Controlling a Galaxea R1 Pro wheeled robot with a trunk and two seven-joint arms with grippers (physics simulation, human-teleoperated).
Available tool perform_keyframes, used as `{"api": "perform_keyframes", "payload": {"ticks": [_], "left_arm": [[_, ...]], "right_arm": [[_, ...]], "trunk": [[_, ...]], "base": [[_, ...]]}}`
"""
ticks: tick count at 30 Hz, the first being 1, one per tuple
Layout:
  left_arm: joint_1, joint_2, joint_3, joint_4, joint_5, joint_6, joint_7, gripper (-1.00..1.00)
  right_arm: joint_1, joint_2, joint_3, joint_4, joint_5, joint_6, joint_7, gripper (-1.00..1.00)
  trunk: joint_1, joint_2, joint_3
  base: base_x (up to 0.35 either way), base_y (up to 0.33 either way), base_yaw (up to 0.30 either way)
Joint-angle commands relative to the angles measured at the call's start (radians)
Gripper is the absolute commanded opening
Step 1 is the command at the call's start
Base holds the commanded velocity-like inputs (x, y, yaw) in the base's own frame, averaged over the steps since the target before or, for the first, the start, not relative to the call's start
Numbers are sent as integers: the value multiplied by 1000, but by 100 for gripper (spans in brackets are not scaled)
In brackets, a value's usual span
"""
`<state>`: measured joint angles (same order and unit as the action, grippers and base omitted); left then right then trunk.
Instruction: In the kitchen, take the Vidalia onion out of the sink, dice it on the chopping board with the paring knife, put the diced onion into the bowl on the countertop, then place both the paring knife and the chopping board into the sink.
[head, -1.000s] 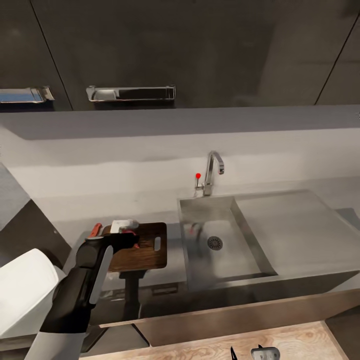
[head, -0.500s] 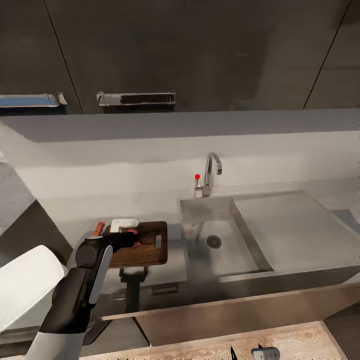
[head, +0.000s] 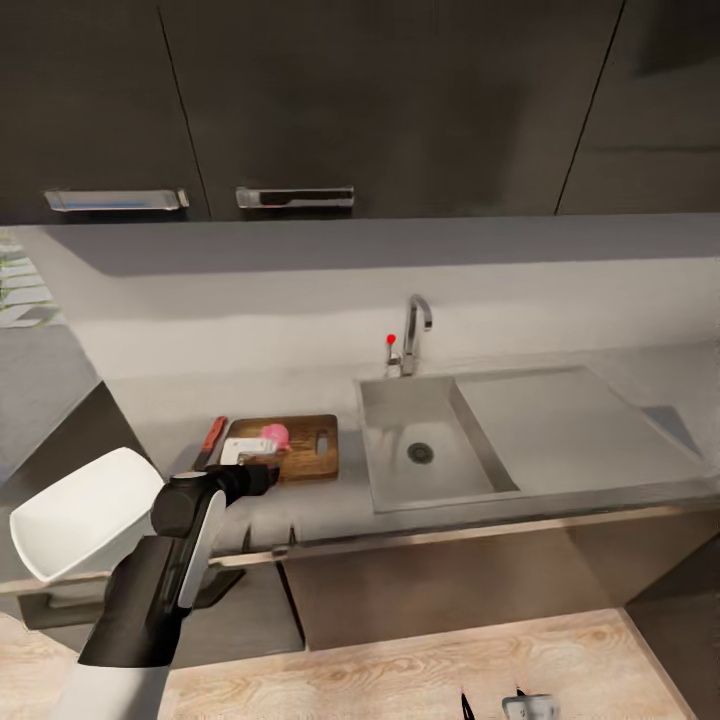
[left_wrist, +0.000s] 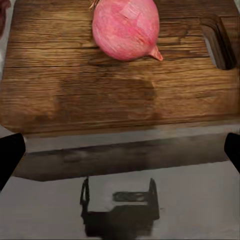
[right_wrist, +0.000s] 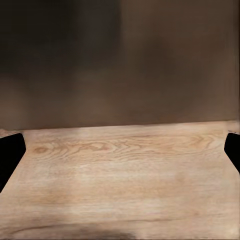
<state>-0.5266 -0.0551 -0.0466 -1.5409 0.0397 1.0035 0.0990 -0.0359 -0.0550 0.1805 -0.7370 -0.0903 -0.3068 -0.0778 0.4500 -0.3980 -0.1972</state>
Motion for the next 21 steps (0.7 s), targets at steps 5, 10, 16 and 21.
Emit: {"api": "perform_keyframes", "payload": {"ticks": [5,10,16,21], "left_arm": [[-1,0,-1,-1,5,4,8,100],[-1,0,-2,-1,5,4,8,100],[-1,0,-4,0,5,4,8,100],[-1,0,-4,2,6,4,8,100]], "right_arm": [[-1,-2,8,0,-9,-3,-8,100],[-1,-2,8,-1,-9,-3,-8,100],[-1,-2,8,-1,-9,-3,-8,100],[-1,-2,8,-1,-9,-3,-8,100]], "trunk": [[0,-2,6],[0,-2,14],[0,-2,24],[0,-2,32]], "base": [[-344,0,0],[-344,0,0],[-344,0,0],[-344,0,0]]}}
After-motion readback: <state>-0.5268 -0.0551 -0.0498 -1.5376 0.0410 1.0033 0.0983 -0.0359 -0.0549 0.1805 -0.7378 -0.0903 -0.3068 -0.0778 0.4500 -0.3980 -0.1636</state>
